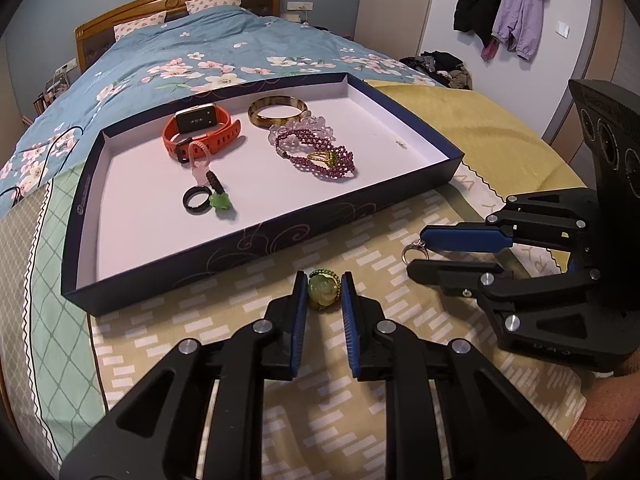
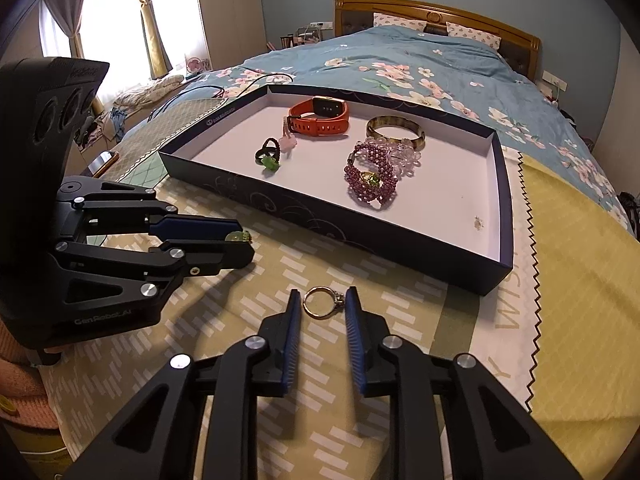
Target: Organize jewelry
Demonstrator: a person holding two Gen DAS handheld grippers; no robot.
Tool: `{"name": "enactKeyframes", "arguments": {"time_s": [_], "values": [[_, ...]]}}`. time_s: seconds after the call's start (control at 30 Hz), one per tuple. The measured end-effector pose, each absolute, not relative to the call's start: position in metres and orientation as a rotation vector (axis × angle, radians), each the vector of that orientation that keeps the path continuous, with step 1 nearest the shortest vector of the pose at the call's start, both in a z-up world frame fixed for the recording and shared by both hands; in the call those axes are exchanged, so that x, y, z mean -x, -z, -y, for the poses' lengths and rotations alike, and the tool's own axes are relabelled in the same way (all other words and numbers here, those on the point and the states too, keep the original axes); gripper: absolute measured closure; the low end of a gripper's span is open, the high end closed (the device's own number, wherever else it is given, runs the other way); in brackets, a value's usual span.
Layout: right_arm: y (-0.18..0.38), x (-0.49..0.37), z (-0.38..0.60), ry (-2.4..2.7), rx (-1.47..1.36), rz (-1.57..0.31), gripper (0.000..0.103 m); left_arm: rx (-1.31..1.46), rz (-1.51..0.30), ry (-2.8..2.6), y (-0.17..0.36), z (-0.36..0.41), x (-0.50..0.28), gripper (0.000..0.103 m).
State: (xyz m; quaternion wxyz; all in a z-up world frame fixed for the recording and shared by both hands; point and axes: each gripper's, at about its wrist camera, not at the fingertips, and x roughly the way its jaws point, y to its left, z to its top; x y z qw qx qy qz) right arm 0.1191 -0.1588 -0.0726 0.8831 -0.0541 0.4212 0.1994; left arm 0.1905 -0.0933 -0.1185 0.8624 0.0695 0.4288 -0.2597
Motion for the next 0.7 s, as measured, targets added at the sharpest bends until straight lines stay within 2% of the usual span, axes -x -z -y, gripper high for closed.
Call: {"name": "enactKeyframes", "arguments": {"time_s": [0.17,0.23,0.27,0.7], "values": [[0.072,-0.118,0.160,-0.413,0.108,-0.874,0.087,-0.123,-0.900,0.541,0.118,0.088,-0.188,0.086],[0.071,-0.118,0.161,-0.417,0.093,-0.872,0.100,-0.118,-0.898,0.540,0.117,0.087,-0.187,0.086],[0.071,-0.119,0.163,-0.422,0.085,-0.875,0.103,-0.116,-0.897,0.540,0.117,0.086,-0.186,0.086],[0.069,-0.119,0.168,-0.426,0.045,-0.864,0.103,-0.087,-0.886,0.533,0.115,0.077,-0.179,0.086]]}}
